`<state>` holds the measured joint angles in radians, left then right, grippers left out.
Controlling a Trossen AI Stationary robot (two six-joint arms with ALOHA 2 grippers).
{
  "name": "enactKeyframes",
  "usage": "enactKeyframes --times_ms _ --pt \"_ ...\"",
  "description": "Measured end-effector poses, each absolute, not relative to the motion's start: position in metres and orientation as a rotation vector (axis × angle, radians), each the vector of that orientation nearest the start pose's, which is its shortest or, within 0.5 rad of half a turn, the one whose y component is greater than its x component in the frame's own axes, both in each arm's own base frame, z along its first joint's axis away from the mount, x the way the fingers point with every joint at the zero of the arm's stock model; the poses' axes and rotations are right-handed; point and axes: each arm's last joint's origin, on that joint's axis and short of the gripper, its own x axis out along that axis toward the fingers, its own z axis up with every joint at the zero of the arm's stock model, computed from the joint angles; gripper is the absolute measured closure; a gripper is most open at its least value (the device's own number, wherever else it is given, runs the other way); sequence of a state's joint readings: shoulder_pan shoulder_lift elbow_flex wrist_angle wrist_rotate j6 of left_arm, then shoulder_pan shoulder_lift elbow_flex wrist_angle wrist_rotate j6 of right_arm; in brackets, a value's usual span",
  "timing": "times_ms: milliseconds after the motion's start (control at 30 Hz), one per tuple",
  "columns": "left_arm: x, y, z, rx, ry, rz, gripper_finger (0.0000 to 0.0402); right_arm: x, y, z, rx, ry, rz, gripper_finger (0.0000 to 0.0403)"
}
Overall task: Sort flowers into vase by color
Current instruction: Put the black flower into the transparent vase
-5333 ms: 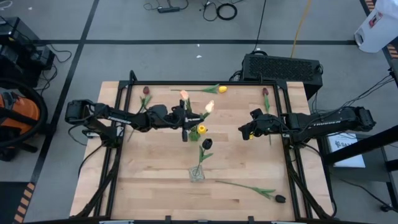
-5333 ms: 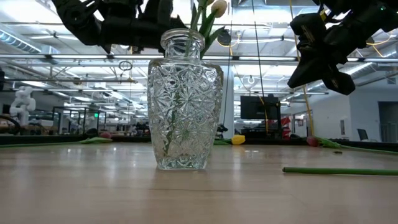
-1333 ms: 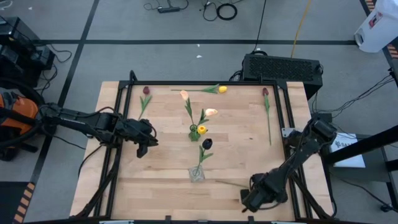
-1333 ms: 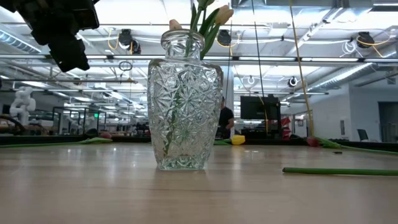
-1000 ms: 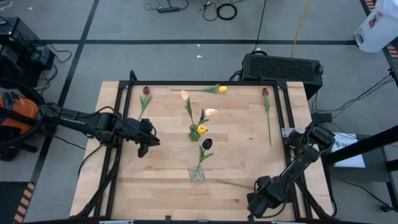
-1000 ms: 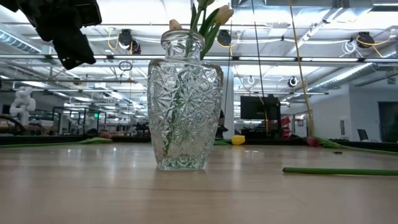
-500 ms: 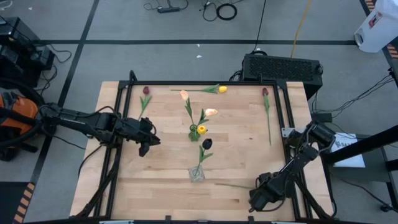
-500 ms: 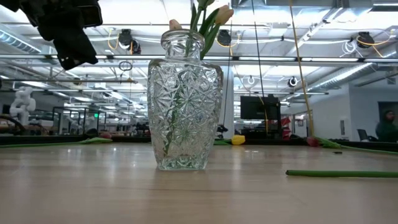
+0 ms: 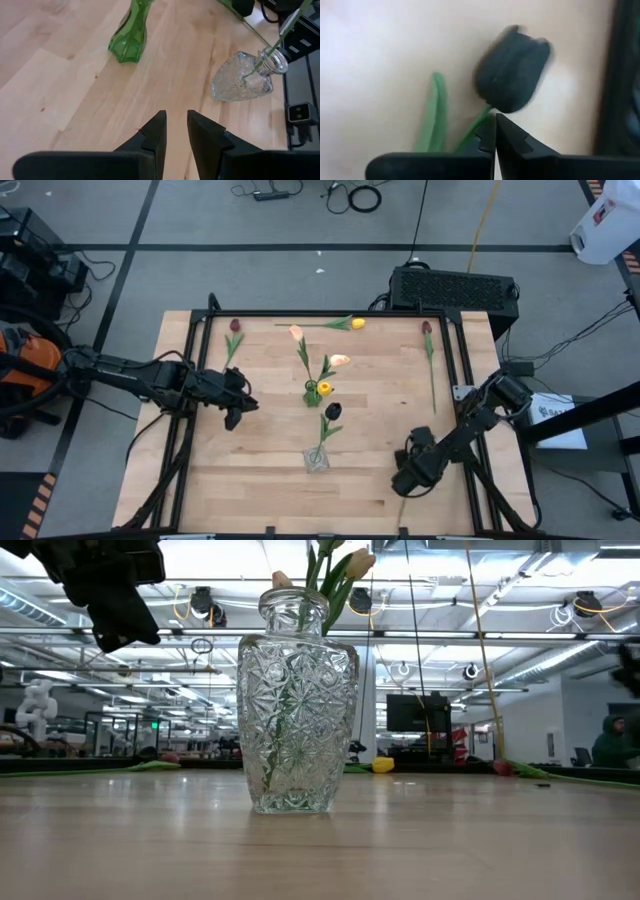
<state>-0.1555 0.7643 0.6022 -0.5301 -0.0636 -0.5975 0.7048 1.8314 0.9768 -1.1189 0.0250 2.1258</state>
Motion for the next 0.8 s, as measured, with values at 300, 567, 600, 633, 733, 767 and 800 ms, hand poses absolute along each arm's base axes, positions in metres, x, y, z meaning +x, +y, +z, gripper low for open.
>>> enactKeyframes --times_ms 300,567,600,633,733,767,800 --pt "0.154 -0.022 0.244 -0.491 0.685 0.138 0.0317 0.222 0.145 0.139 0.810 1.035 -1.284 0.0403" --pt "0.154 -0.022 0.244 -0.490 0.683 0.138 0.0317 0.220 0.130 0.174 0.953 0.993 -1.254 0.0393" --pt "0.154 -0.022 0.244 -0.490 0.683 0.138 0.0317 0.219 0.129 0.178 0.968 0.991 -1.236 0.0387" --pt "0.154 -0.022 0.244 -0.490 0.683 0.138 0.0317 0.218 0.128 0.183 0.980 0.992 -1.218 0.0379" --pt "0.154 -0.022 0.244 -0.489 0.682 0.141 0.0317 0.215 0.126 0.194 1.017 0.982 -1.180 0.0352" --pt "0.154 -0.022 0.244 -0.489 0.682 0.141 0.0317 0.214 0.126 0.196 1.028 0.980 -1.172 0.0341" --pt "0.154 -0.022 0.244 -0.489 0.681 0.141 0.0317 0.214 0.126 0.197 1.036 0.980 -1.165 0.0330"
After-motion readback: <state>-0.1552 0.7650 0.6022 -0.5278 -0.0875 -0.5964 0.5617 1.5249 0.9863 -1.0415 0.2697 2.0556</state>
